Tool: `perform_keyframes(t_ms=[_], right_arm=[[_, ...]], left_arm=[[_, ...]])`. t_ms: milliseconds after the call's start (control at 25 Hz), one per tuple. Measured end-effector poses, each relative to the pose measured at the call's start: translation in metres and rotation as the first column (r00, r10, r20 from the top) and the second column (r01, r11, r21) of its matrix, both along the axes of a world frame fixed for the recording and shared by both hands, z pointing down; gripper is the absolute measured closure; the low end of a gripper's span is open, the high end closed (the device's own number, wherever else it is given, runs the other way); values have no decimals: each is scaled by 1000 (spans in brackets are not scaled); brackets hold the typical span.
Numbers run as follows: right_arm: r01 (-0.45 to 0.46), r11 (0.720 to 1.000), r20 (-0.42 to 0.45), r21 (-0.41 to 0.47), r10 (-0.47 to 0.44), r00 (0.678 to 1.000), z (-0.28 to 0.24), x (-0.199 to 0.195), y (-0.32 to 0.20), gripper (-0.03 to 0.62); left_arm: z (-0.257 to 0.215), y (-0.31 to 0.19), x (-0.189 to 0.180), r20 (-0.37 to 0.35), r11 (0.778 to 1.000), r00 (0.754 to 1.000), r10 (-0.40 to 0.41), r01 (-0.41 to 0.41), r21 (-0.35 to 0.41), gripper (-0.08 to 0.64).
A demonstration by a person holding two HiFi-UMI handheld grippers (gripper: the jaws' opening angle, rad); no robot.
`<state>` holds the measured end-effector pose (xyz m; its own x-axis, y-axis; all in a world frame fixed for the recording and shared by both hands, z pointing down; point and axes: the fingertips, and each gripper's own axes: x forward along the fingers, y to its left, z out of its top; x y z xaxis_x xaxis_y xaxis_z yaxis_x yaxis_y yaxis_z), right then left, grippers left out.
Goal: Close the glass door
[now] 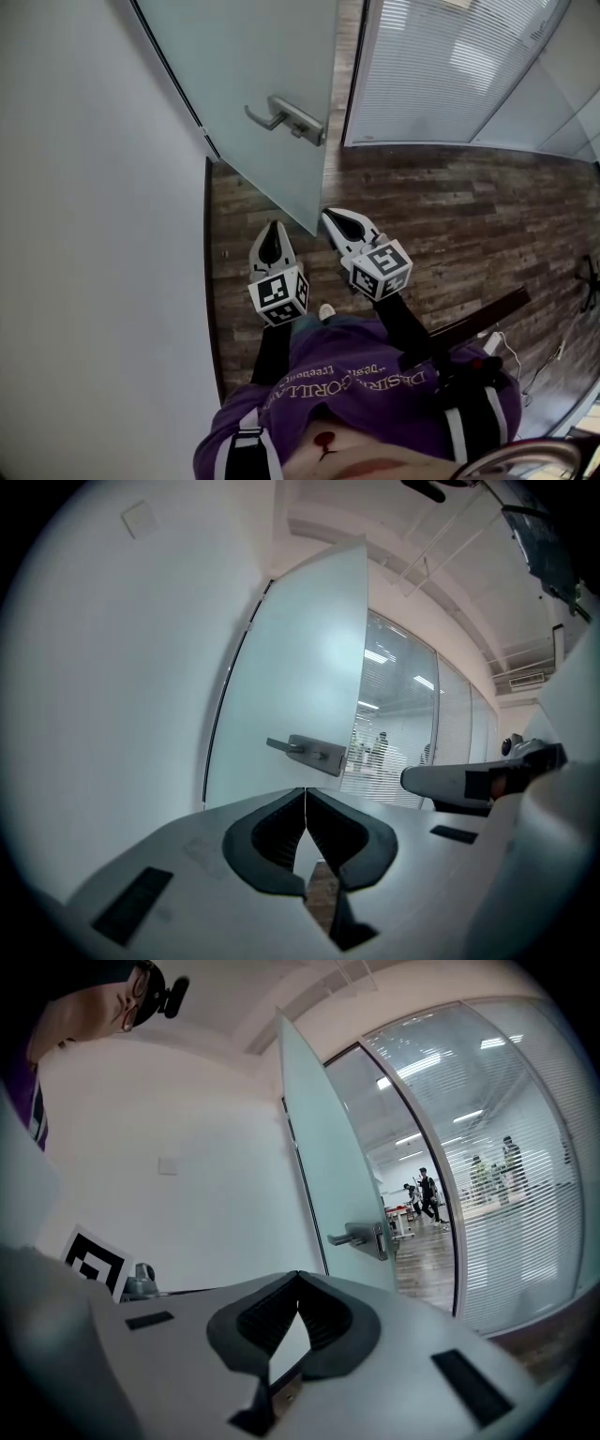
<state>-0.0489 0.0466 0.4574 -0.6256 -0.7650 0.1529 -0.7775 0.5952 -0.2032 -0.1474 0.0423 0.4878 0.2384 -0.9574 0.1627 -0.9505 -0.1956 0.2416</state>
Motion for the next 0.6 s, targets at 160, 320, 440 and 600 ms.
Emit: perform_keyframes(t_ms=[160,320,440,600], right_arm=[[0,1000,2,-10,0,1000,8,-3,-15,595],[-26,1000,18,-13,27,999,10,-9,-32,595],[-58,998,24,-10,58,998,8,-16,-49,595],[-123,992,36,-6,123,992,-4,-25,-78,595]], left_arm=[[7,-16,-3,36,1000,999,26,-26,-5,558],[5,-39,-19,52,999,998,38,-38,-1,558],[3,-63,-32,39,999,998,47,-47,-7,558],[-5,-101,-34,67,991,989,132,-132,-6,558]])
